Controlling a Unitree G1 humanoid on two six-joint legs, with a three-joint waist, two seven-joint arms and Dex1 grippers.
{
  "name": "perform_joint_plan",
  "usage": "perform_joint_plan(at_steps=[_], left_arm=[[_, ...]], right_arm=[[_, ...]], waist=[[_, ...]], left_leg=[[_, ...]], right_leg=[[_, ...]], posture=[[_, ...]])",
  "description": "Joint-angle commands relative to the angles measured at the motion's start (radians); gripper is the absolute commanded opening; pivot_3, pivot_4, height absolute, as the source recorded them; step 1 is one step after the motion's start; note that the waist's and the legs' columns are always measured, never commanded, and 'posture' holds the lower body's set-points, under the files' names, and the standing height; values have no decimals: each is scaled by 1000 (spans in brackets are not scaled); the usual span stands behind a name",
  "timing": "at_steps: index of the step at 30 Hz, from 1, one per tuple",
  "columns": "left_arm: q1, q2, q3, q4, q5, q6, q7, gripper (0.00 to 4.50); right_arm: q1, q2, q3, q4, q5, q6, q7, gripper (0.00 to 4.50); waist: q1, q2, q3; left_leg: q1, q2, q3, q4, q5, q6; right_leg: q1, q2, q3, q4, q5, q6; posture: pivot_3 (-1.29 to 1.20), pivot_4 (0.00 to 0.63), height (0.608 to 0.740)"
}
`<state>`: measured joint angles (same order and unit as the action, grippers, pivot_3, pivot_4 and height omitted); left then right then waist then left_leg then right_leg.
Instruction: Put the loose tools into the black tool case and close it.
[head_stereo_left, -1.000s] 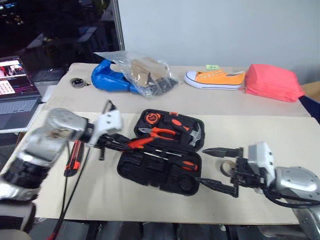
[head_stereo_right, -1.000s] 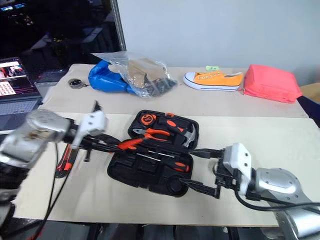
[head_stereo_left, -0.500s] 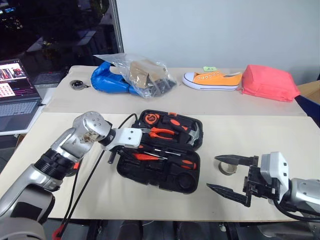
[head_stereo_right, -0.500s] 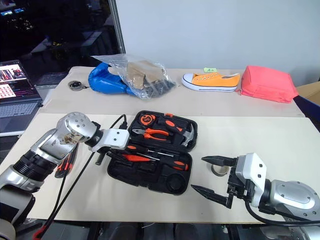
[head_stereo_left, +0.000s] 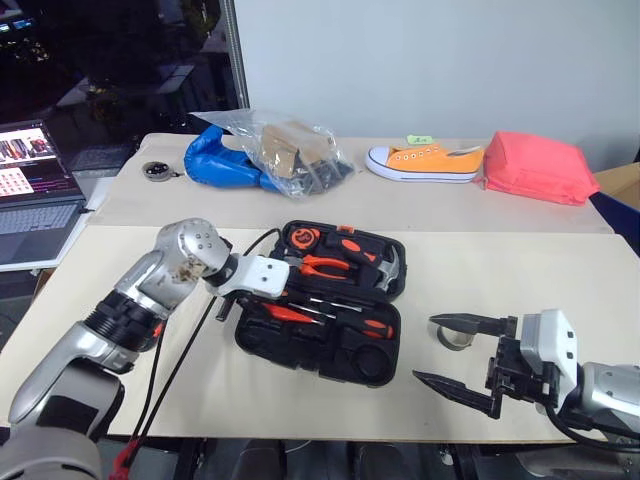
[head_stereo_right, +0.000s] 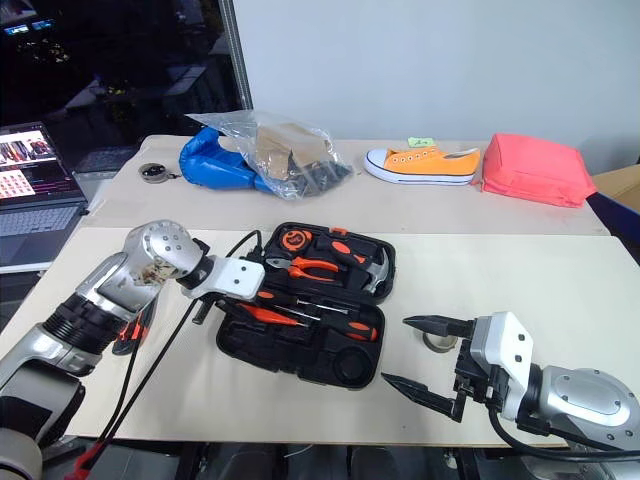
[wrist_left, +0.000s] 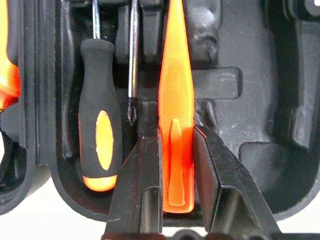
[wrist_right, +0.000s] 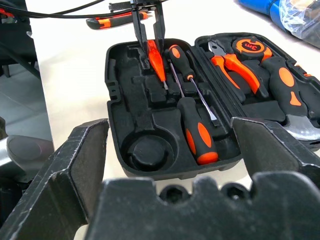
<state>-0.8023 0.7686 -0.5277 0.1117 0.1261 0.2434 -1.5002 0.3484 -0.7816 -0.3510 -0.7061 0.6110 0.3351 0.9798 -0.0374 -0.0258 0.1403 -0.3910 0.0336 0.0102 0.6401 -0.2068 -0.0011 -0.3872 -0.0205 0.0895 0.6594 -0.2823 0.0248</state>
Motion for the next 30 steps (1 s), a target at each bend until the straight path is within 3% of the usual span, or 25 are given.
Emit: perform_joint_plan(at_steps=[1, 11, 13, 17, 24, 27, 30], left_arm=[[1, -1, -18, -18, 33, 25, -15, 600], [11, -7, -19, -26, 48, 30, -26, 600], [9, -9, -9, -38, 36, 41, -30, 1448], [-2, -6, 79, -89, -39, 106, -18, 2713], [49, 32, 289, -229, -236, 311, 26, 2713], [116, -4, 376, -273, -332, 466, 104, 1971], [227, -79, 443, -339, -387, 475, 218, 815]], right_arm=[[5, -3, -38, -35, 6, -25, -3, 4500], [4, 0, -28, -38, 1, -23, -8, 4500], [3, 1, -26, -37, -1, -24, -8, 4500], [-1, 1, -24, -35, -2, -25, -8, 4500], [-30, 1, -6, -9, -11, -32, -2, 4500], [-67, 2, 20, 11, -19, -34, 1, 4500], [-99, 3, 43, 27, -24, -33, 1, 4500]], waist=[[-3, 0, 0], [-5, 0, 0], [-5, 0, 0], [-6, 0, 0], [-6, 0, 1], [-6, 0, 1], [-4, 0, 1]], left_leg=[[0, 0, 0, 0, 0, 0], [0, 0, 1, 0, 0, 0], [0, 0, 1, 0, 0, 0], [0, 0, 1, 0, 0, 0], [-2, 0, 1, -1, 0, 1], [-1, 0, 1, -1, 0, 1], [-1, 0, 1, -1, 0, 1]], right_leg=[[0, 0, 0, 0, 0, 0], [0, 0, 1, 0, -1, 1], [0, 0, 1, 0, -1, 1], [-1, 0, 2, 0, -1, 1], [-2, 0, 1, -1, -1, 1], [-1, 0, 1, -1, -1, 1], [-1, -1, 2, -1, -1, 1]], posture=[[0, 150, 740], [0, 150, 740], [0, 150, 740], [0, 150, 740], [0, 150, 740], [0, 150, 740], [0, 150, 740]])
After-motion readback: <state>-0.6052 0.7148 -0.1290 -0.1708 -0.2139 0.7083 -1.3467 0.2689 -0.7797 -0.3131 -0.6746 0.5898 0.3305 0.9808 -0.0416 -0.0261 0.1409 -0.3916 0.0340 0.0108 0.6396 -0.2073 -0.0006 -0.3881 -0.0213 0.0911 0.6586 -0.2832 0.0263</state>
